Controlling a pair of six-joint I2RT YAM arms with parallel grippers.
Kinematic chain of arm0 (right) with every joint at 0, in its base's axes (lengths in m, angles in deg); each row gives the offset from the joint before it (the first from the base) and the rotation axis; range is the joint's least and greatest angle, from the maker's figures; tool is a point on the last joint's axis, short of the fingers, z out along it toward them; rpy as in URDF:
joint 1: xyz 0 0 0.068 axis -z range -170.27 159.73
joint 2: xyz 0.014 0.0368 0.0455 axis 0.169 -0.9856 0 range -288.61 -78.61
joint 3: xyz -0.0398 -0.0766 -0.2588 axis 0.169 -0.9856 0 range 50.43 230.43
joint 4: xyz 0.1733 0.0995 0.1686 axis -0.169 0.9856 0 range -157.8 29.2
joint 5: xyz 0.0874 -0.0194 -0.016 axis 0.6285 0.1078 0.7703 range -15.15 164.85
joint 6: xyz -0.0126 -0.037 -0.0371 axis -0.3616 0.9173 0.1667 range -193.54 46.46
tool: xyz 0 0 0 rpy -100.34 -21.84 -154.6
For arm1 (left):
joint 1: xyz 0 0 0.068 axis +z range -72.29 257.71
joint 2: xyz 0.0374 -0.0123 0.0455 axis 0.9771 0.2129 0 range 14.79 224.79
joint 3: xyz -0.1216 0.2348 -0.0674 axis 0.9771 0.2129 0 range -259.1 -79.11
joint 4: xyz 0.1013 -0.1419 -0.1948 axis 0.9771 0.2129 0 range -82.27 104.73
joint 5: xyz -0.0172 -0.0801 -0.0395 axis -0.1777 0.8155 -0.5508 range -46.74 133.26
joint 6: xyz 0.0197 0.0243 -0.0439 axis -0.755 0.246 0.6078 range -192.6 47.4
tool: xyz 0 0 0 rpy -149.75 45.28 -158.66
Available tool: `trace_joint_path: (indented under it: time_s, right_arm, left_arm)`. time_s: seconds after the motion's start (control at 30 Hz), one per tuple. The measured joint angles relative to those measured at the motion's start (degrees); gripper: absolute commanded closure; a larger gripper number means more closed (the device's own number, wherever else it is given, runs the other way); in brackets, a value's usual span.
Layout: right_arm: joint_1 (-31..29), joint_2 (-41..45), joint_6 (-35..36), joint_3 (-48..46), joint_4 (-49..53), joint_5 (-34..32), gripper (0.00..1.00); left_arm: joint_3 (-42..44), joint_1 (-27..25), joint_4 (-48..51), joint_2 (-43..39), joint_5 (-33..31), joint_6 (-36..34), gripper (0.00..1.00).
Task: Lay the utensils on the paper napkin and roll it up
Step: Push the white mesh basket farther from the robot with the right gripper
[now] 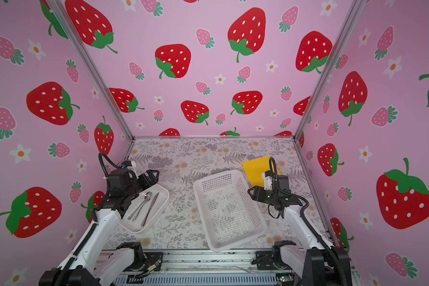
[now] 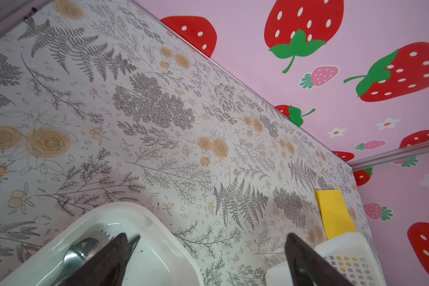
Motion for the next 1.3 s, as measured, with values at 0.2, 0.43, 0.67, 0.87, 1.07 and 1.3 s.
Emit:
trace_joint_path:
  time_s: [0.2,0.43,0.67,0.87,1.07,1.3]
  right_arm:
    - [-4.0,-4.5,0.8,2.4,1.7,-0.2,0.56]
    - [-10.5,-11.3,-1.1,7.8,2.1,-6.9,0.78]
    - [-17.4,-22.2,-6.1,17.5,0.0,-14.4,0.91]
    - [-20.0,-33.9,-10.1,29.4,-1.1,-19.1,0.91]
    - [-20.6,-44.9,-15.4,41.6,-3.3,-22.1,0.91]
    - [-21.5,-55.6,-21.0,54.5,-5.5,-24.0,0.85]
  left_arm:
    - [0.0,0.0,1.8,0.2,1.8,-0.1,0.0]
    - [-1.4,0.0,4.5,0.7,2.2,-0.3,0.0]
    - [-2.4,0.0,6.4,0.9,2.2,-0.6,0.0]
    - [-3.3,0.0,8.7,1.7,2.2,-1.2,0.01]
    - [-3.7,0.0,9.4,1.8,2.4,-1.7,0.01]
    - [-3.7,0.0,11.5,1.6,2.9,-2.3,0.01]
